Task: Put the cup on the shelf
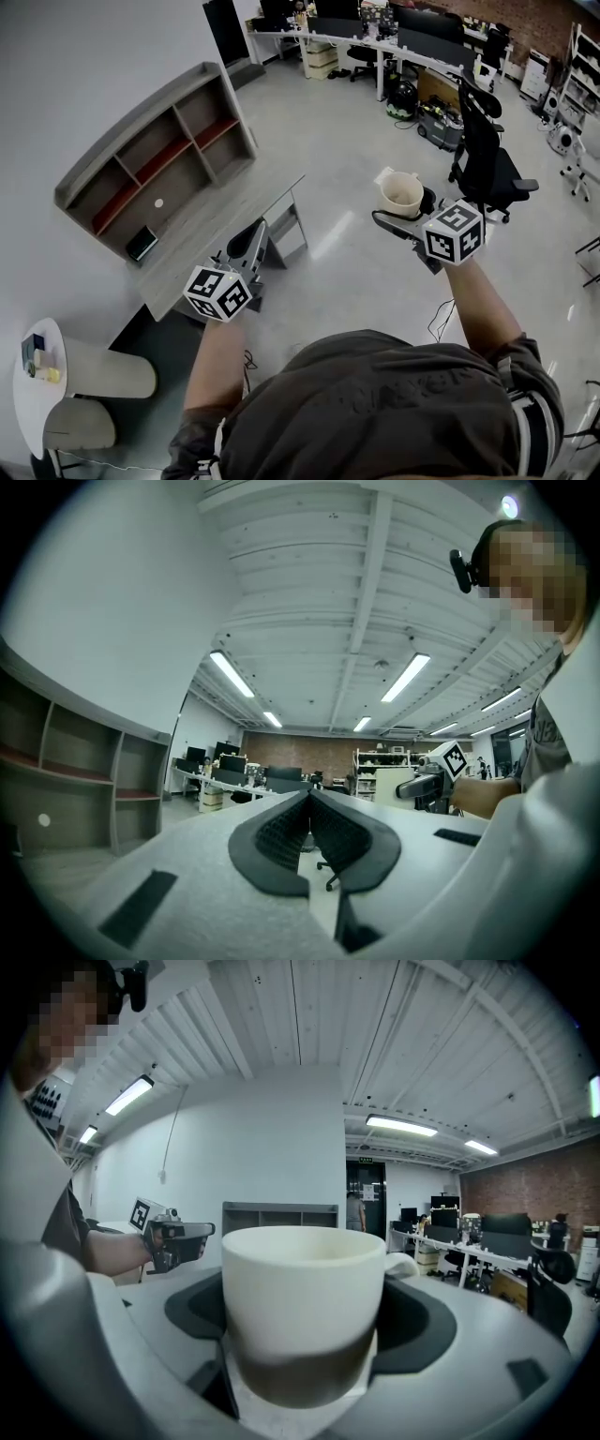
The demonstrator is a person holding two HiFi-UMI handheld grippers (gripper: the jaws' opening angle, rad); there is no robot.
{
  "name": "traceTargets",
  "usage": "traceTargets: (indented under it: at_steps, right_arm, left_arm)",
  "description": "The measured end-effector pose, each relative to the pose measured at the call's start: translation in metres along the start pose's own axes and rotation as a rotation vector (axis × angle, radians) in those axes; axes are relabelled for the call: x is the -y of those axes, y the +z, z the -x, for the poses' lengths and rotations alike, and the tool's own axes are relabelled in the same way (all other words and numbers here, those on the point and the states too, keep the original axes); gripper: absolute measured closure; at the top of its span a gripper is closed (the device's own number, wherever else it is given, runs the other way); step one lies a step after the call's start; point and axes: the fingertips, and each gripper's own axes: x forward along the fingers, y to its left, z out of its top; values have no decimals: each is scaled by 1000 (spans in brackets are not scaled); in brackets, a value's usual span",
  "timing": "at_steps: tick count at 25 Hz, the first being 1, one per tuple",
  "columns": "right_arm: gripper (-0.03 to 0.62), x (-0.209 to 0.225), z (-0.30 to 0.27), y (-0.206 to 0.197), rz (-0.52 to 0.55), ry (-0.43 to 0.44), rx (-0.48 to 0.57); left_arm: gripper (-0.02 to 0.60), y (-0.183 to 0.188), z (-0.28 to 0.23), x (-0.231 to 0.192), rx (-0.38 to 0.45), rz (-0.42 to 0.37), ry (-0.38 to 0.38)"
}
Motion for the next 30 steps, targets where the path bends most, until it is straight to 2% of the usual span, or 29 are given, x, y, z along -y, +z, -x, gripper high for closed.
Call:
traceTargets:
  at_steps: [4,7,12,20,26,30]
  right_arm:
    - [164,15,-23,-1,-6,-27,-11]
    - [164,28,-52,1,-3,-52,-18]
    - [163,60,-122,17,9,-105,-7]
    - [164,109,-250,65,-1,-186,22]
    - [164,141,-316,80,-17,-231,25]
    - [164,159,-345,80,-25,-238,8]
  left_arm:
    - [581,-5,-21,-26,4,9,-28]
    - [581,-10,-42,-61,9,21,-59]
    - [581,-11,-94,-138,23,27,-132]
    - [581,15,-179,-273,7,-1,-253]
    - [580,22,-222,-345,3,8,-295]
    - [581,17,-242,-376,-6,18,-301]
